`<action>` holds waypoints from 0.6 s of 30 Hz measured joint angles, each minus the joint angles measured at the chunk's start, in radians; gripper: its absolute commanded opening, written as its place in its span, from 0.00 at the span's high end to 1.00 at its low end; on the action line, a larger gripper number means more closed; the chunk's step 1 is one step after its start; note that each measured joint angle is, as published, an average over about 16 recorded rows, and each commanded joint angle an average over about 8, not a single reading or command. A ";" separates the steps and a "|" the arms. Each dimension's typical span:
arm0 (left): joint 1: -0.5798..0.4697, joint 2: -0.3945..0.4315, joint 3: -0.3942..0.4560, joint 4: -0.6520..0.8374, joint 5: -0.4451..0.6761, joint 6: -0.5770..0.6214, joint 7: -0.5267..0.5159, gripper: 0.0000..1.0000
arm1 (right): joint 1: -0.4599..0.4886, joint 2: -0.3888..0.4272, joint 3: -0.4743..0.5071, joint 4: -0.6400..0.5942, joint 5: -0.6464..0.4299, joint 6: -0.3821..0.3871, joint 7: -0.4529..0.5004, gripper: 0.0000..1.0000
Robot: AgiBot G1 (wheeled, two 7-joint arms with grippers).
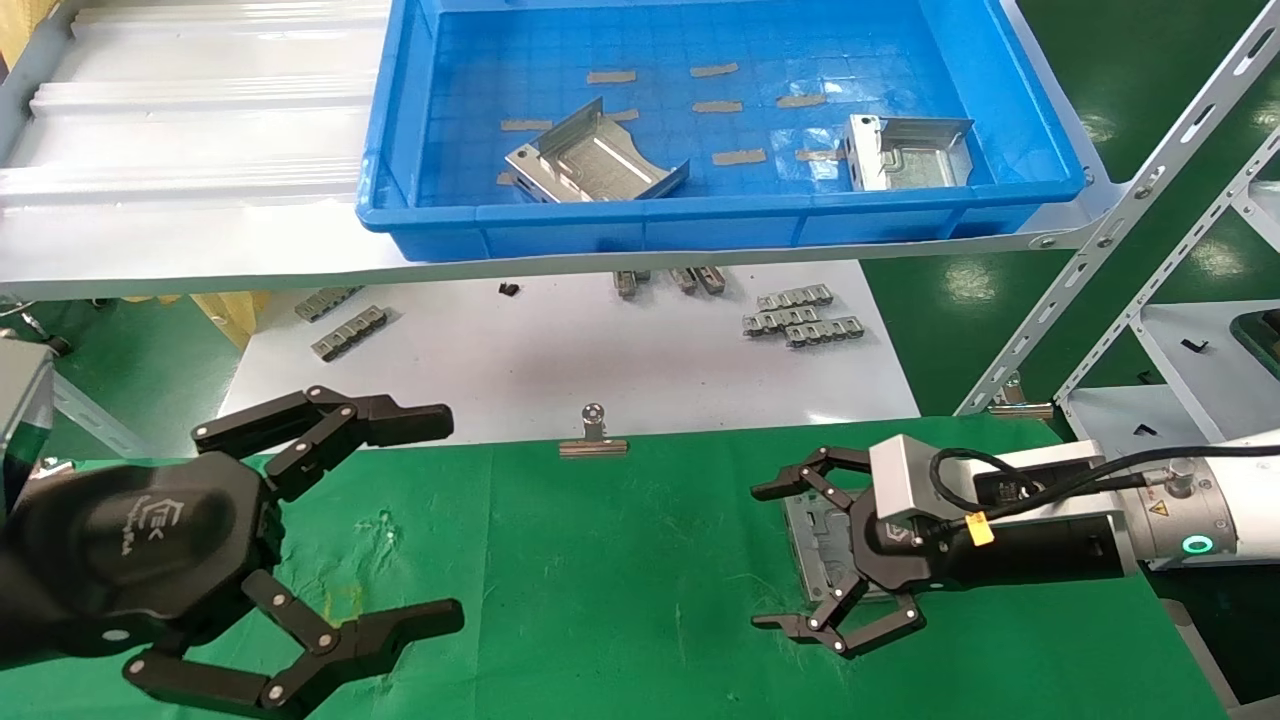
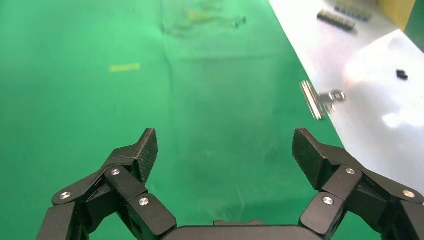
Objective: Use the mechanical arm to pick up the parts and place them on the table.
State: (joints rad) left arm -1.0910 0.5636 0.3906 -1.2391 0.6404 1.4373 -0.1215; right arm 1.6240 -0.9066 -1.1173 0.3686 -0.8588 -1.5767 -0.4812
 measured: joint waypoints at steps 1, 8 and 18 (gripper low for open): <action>0.000 0.000 0.000 0.000 0.000 0.000 0.000 0.00 | -0.012 0.006 0.018 0.020 0.003 0.002 0.014 0.00; 0.000 0.000 0.000 0.000 0.000 0.000 0.000 0.00 | -0.094 0.051 0.144 0.157 0.022 0.014 0.115 0.00; 0.000 0.000 0.000 0.000 0.000 0.000 0.000 0.00 | -0.213 0.114 0.324 0.355 0.050 0.031 0.259 0.00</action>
State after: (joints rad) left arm -1.0911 0.5636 0.3906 -1.2391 0.6404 1.4373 -0.1215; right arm 1.4112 -0.7922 -0.7930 0.7231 -0.8091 -1.5453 -0.2222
